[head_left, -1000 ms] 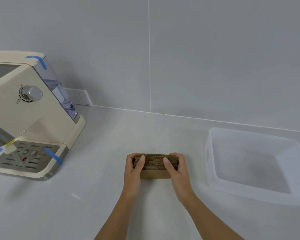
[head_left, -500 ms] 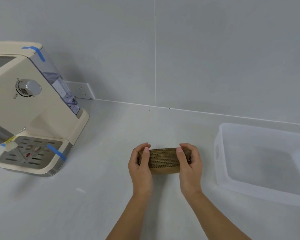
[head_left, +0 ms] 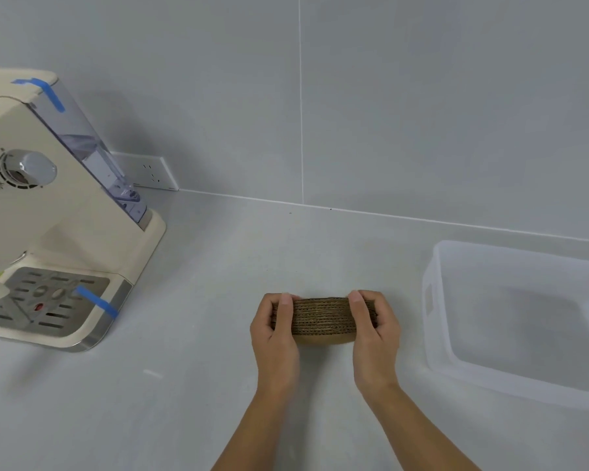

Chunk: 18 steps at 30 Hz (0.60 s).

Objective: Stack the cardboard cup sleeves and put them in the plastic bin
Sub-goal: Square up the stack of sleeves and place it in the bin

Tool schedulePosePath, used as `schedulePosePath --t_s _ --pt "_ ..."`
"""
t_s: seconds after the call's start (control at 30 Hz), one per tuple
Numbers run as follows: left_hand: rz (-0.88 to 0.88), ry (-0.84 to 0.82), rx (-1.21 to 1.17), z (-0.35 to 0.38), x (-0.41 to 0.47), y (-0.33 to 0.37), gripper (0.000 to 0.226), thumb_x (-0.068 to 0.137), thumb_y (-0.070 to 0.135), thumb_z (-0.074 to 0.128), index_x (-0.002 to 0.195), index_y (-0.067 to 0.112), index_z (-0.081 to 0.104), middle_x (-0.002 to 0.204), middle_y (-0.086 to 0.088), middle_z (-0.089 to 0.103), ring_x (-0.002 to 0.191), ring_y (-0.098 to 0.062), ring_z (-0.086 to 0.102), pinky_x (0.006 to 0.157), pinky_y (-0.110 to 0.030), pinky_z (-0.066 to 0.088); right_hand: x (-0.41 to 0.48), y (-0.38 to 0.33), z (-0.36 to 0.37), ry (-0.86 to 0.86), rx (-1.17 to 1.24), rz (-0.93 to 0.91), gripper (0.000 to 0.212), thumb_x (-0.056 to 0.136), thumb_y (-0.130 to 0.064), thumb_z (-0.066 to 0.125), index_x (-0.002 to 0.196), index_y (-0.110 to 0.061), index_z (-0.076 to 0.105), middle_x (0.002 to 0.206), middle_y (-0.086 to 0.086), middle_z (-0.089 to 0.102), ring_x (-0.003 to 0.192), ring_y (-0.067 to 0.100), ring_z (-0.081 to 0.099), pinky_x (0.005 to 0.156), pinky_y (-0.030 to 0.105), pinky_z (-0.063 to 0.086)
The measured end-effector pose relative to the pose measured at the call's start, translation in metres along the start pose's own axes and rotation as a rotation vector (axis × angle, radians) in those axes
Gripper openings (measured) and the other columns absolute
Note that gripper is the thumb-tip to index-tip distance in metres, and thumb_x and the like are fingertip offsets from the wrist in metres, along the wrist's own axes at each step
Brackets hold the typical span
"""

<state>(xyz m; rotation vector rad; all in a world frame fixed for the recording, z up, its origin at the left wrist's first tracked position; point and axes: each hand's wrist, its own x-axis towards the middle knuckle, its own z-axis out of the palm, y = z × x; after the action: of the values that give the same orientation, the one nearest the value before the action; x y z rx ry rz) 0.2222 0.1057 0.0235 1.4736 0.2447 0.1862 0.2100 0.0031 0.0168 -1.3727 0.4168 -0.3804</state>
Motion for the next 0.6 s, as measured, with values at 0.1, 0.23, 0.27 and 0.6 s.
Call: schedulePosePath --t_s 0.1,0.23,0.27,0.6 --pt "-0.065 0.006 0.062 0.001 -0.001 -0.012 0.028 0.094 0.018 0.045 0.069 0.013 0.054 0.065 0.008 0.054 0.061 -0.001 0.049 0.059 -0.012 0.04 0.002 0.006 0.0 -0.003 -0.066 0.039 0.023 0.092 -0.012 0.052 0.069 -0.015 0.057 0.064 -0.009 0.053 0.059 -0.002 0.048 0.059 0.011 0.04" --pt "-0.065 0.021 0.034 0.002 0.002 -0.012 0.028 0.094 0.016 0.046 0.067 0.013 0.053 0.062 0.011 0.053 0.061 -0.003 0.048 0.058 -0.012 0.039 0.001 0.004 0.002 0.015 -0.05 0.034 0.021 0.091 -0.013 0.053 0.07 -0.013 0.057 0.064 -0.007 0.053 0.057 -0.002 0.048 0.056 0.007 0.04" --pt "-0.054 0.029 0.026 0.001 0.003 -0.011 0.028 0.094 0.015 0.046 0.068 0.013 0.054 0.064 0.008 0.054 0.062 -0.003 0.049 0.058 -0.012 0.04 0.002 0.003 0.002 0.013 -0.058 0.021 0.021 0.091 -0.013 0.053 0.071 -0.014 0.058 0.063 -0.009 0.054 0.059 -0.002 0.049 0.056 0.008 0.04" --pt "-0.04 -0.135 0.131 -0.008 0.004 -0.014 0.021 0.095 0.019 0.044 0.078 0.011 0.053 0.074 0.0 0.053 0.066 -0.002 0.048 0.063 -0.012 0.04 0.0 0.01 0.002 0.004 -0.087 0.045 0.026 0.093 -0.014 0.049 0.068 -0.013 0.052 0.063 -0.005 0.049 0.055 -0.002 0.044 0.054 0.009 0.038"
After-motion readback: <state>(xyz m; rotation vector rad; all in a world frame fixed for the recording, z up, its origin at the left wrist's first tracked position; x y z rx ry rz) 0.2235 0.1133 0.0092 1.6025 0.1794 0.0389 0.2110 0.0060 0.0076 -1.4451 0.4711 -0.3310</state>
